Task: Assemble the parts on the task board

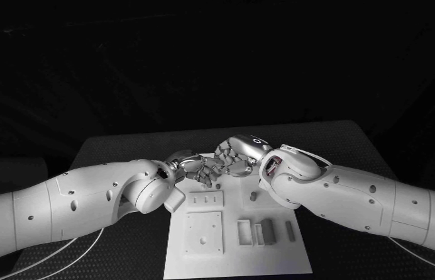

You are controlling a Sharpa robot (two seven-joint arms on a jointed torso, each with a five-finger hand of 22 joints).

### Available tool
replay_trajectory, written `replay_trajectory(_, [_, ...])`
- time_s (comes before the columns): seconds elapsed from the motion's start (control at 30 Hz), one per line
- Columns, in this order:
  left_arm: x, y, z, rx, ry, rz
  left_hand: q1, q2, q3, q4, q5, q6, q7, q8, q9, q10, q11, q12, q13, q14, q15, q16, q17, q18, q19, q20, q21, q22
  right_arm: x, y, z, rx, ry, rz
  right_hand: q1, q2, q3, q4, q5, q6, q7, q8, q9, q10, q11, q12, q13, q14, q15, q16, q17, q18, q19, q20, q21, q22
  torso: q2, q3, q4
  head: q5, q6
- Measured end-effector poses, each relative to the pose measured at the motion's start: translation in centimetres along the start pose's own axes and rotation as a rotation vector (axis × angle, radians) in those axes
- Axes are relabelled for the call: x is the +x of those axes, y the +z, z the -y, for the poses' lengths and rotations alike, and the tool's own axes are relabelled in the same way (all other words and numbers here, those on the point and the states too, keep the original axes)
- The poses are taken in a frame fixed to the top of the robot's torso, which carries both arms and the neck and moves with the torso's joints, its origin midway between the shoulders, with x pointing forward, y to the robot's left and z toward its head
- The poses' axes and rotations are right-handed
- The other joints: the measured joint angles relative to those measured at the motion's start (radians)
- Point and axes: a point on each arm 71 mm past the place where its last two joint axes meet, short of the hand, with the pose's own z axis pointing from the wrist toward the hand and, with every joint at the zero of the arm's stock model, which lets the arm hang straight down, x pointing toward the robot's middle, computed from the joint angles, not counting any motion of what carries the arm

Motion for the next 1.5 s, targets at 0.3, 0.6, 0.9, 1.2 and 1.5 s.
replay_trajectory(0.3, [0.05,0.05,0.05,-0.001,-0.002,-0.001,0.005,0.005,0.0,0.0,0.0,0.0,0.0,-0.001,0.0,0.0,0.0,-0.004,0.0,0.0,0.0,0.0,0.0,-0.001,0.004,-0.004,0.0,0.001,0.09,0.0,-0.26,-0.009,0.006,-0.005,0.0,0.0,-0.001,-0.001,0.0,-0.001,0.001,0.0,0.0,0.0,0.0,0.0,0.001,0.0,0.0,0.0,0.0,0.0,0.0,0.0,0.0,0.0,0.0,0.0004,0.0001,0.001,-0.002])
replay_trajectory(0.6, [0.05,0.08,0.07,-0.002,-0.002,0.003,0.026,0.038,0.009,-0.02,0.0,0.009,-0.009,0.005,-0.002,0.004,0.003,-0.004,0.003,0.004,-0.004,0.0,0.0,-0.001,0.004,-0.004,-0.004,0.004,0.2,0.04,-0.44,-0.017,0.01,-0.011,0.0,0.0,0.002,0.002,0.0,0.002,-0.002,0.0,0.0,0.0,0.0,0.0,0.0,0.0,0.0,0.0,0.0,0.0,0.0,0.0,0.0,0.0,0.0,0.0004,0.0001,0.002,-0.005])
replay_trajectory(0.9, [-0.01,0.02,0.02,-0.004,0.001,0.006,0.061,0.078,0.038,-0.044,0.0,0.039,-0.022,0.026,-0.002,0.028,-0.006,-0.009,0.011,0.004,-0.004,0.0,0.002,-0.001,0.004,-0.004,-0.004,0.01,0.26,0.1,-0.47,-0.019,0.011,-0.015,0.0,-0.001,0.002,0.002,-0.001,0.002,-0.002,0.0,0.0,0.0,0.0,0.0,0.0,-0.001,0.002,0.0,0.0,0.0,0.0,0.0,0.0,0.0,0.0,0.0003,0.0,0.002,-0.007])
replay_trajectory(1.2, [-0.12,-0.08,-0.05,-0.007,0.01,0.007,0.077,0.073,0.054,-0.045,0.0,0.058,-0.033,0.038,0.006,0.043,-0.015,-0.009,0.019,0.006,-0.006,0.0,0.004,-0.002,0.007,-0.007,-0.008,0.015,0.3,0.14,-0.49,-0.019,0.012,-0.019,-0.004,-0.005,0.002,0.002,0.001,0.001,-0.001,0.0,0.0,0.0,0.0,0.0,0.0,-0.001,0.002,0.0,0.0,0.0,0.0,0.0,0.0,0.0,0.0,0.0003,-0.0002,0.0,-0.008])
replay_trajectory(1.5, [-0.15,-0.1,-0.05,-0.007,0.018,0.007,0.082,0.068,0.062,-0.045,0.0,0.078,-0.043,0.055,0.011,0.062,-0.022,-0.009,0.026,0.007,-0.007,0.0,0.004,-0.003,0.007,-0.007,-0.008,0.018,0.34,0.19,-0.43,-0.017,0.012,-0.023,-0.004,-0.005,0.001,0.002,0.001,0.001,-0.001,0.0,0.0,0.0,0.0,0.0,0.0,-0.001,0.002,0.0,0.0,0.0,0.0,0.0,0.0,0.0,0.0,0.0,-0.0002,-0.001,-0.008])
